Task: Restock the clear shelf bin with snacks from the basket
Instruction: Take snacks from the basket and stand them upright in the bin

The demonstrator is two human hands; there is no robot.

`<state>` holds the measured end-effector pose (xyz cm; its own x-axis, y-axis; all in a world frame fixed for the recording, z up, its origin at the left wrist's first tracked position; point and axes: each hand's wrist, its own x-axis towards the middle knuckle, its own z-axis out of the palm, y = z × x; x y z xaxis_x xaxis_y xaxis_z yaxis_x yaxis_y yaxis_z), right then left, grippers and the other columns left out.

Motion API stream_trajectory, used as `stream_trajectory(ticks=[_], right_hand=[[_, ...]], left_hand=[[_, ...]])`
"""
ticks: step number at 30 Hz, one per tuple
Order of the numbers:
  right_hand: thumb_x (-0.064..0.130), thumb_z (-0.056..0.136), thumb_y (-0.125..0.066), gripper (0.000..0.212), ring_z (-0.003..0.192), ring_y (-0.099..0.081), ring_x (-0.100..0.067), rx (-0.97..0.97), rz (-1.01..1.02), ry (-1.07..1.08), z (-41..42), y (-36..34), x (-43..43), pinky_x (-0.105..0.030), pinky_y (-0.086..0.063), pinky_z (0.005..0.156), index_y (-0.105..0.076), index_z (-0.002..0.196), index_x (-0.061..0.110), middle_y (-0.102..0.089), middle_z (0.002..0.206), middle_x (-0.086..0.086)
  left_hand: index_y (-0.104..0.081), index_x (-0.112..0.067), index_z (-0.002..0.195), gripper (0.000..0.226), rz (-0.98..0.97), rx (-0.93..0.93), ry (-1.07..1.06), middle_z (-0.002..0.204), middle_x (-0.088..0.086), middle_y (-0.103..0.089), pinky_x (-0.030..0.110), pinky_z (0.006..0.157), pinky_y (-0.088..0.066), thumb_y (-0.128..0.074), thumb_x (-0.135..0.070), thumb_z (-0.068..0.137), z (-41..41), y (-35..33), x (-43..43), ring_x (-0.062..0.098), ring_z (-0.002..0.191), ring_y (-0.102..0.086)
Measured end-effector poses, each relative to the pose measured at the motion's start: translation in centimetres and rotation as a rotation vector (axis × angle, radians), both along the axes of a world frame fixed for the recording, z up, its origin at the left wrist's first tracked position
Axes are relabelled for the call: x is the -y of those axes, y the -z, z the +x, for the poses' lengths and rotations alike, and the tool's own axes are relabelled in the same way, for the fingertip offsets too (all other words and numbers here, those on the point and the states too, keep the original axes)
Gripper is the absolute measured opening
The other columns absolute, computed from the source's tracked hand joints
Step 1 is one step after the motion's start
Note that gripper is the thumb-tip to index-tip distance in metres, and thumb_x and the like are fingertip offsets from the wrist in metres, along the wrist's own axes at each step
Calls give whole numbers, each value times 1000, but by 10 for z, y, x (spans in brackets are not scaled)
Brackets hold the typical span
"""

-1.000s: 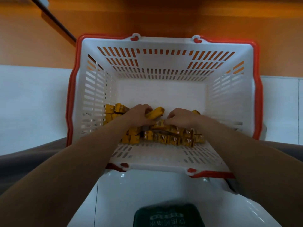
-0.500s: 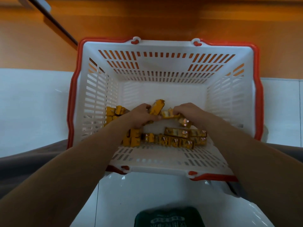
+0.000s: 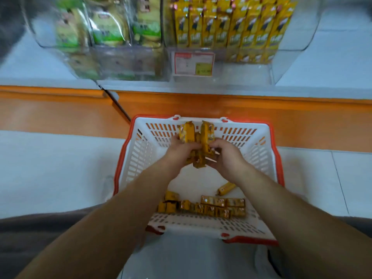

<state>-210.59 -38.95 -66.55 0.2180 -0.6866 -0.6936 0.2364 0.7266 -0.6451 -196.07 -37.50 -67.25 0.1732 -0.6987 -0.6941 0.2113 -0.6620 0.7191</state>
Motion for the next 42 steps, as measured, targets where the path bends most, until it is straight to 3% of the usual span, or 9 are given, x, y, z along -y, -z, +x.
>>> stream_trajectory(ticks=[4, 8, 14, 18, 22, 28, 33, 38, 42], right_hand=[[3, 90, -54, 19, 82, -65, -24, 21, -157, -150, -2, -72, 1, -43, -55, 83, -69, 88, 16, -66, 86, -7], [1, 88, -65, 23, 86, -68, -22, 37, -338, -340, -19, -148, -2, -37, -57, 81, -67, 111, 7, -72, 95, -9], [2, 68, -81, 83, 88, -72, -32, 118, -529, -435, -46, -221, -11, -37, -59, 65, -50, 135, 38, -71, 111, -17], [11, 68, -85, 71, 88, -73, -33, 128, -628, -323, -38, -236, -6, -40, -59, 68, -56, 127, 38, -70, 113, -17], [27, 81, -79, 44, 76, -73, -29, 117, -603, -178, -31, -243, 10, -35, -56, 62, -59, 120, 31, -74, 91, -8], [15, 89, -74, 36, 91, -73, -26, -148, -755, -63, -31, -246, 48, -30, -58, 69, -58, 119, 28, -72, 101, -9], [14, 79, -83, 42, 88, -68, -26, -511, -911, -72, 10, -244, 108, -49, -61, 79, -62, 113, 23, -58, 96, -2], [16, 79, -83, 40, 71, -60, -10, -873, -1064, -309, 53, -220, 156, -13, -40, 56, -67, 115, 22, -61, 76, 9], [14, 78, -83, 43, 73, -62, -12, -954, -1065, -389, 71, -198, 170, -18, -40, 58, -68, 118, 15, -64, 77, 6]], left_hand=[[-49, -11, 136, 57, -113, 45, 36, 121, 21, -70, 55, 90, -59, -76, -6, 87, 8, -75, -8, 39, 106, -71], [-54, -10, 130, 53, -273, 79, 123, 101, 13, -75, 52, 78, -61, -79, -4, 84, 21, -152, -23, 31, 85, -74], [-58, -16, 129, 68, -421, 34, 198, 109, 12, -78, 55, 81, -62, -86, -16, 66, 21, -221, -36, 36, 95, -76], [-62, -14, 123, 58, -471, -16, 140, 106, 15, -78, 42, 67, -62, -83, -15, 69, 15, -234, -30, 35, 89, -77], [-63, -16, 117, 59, -517, -20, 85, 102, 12, -79, 41, 67, -62, -89, -14, 64, 19, -247, -14, 32, 87, -78], [-64, -16, 115, 37, -523, 9, -10, 99, 10, -79, 51, 75, -64, -78, -5, 82, 43, -251, 5, 32, 91, -78], [-65, -14, 115, 35, -525, -6, -72, 106, 15, -78, 52, 79, -63, -77, -4, 84, 62, -256, 16, 33, 94, -77], [-68, -19, 111, 42, -567, -14, -84, 99, 10, -80, 43, 68, -63, -82, -10, 73, 85, -256, 18, 29, 88, -79], [-67, -19, 115, 58, -589, -10, -90, 98, 9, -80, 39, 65, -63, -84, -21, 59, 101, -256, 16, 28, 87, -79]])
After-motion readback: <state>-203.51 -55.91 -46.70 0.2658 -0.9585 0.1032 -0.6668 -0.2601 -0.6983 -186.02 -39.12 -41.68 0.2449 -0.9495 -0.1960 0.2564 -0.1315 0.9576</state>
